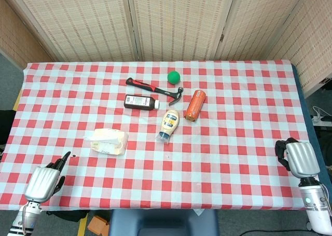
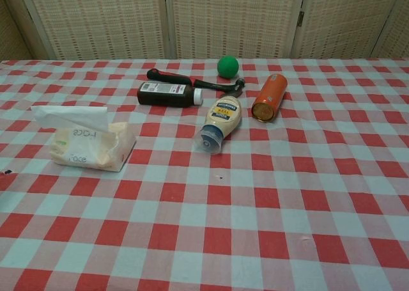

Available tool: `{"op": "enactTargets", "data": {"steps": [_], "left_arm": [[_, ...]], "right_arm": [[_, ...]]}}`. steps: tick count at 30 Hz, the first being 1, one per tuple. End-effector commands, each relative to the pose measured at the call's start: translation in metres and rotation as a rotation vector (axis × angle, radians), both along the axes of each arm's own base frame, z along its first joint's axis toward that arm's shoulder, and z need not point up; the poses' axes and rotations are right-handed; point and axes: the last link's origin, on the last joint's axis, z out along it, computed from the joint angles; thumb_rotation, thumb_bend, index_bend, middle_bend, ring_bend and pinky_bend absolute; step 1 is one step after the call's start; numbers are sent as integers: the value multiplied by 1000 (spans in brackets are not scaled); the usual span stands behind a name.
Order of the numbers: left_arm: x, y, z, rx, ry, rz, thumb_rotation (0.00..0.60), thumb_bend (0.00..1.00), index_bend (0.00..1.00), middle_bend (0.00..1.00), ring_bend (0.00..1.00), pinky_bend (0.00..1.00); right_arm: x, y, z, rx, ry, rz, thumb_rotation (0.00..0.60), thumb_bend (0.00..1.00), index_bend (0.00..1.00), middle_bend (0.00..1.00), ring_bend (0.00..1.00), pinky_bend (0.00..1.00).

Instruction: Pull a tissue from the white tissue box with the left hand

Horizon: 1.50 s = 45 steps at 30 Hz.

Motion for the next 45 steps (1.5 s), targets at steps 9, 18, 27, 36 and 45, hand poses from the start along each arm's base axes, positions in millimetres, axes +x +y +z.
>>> {"op": "enactTargets", "data": {"steps": [9,18,27,36,45], "left_arm": [[2,-1,-1,-1,1,-11,600,456,0,338,495,818],[16,27,-21,-1,-20,-87,600,457,12,743,868,994],[40,84,-53,-74,-27,-151,600,458,168,893,972,1000],[48,120,-68,-33,-30,-151,600,458,140,905,977,1000],[52,131,-79,-14,3,-176,600,469,428,913,977,1000]], "right_arm": [[1,1,4,-17,-29,8,600,600,740,644,438,829],[1,3,5,5,-42,7,600,550,738,644,439,829],[-1,1,5,25,-39,-17,600,545,738,644,441,830],[-1,1,5,30,-35,-21,600,543,738,644,441,830],[-1,1,4,42,-29,-24,600,542,739,644,441,829]]}}
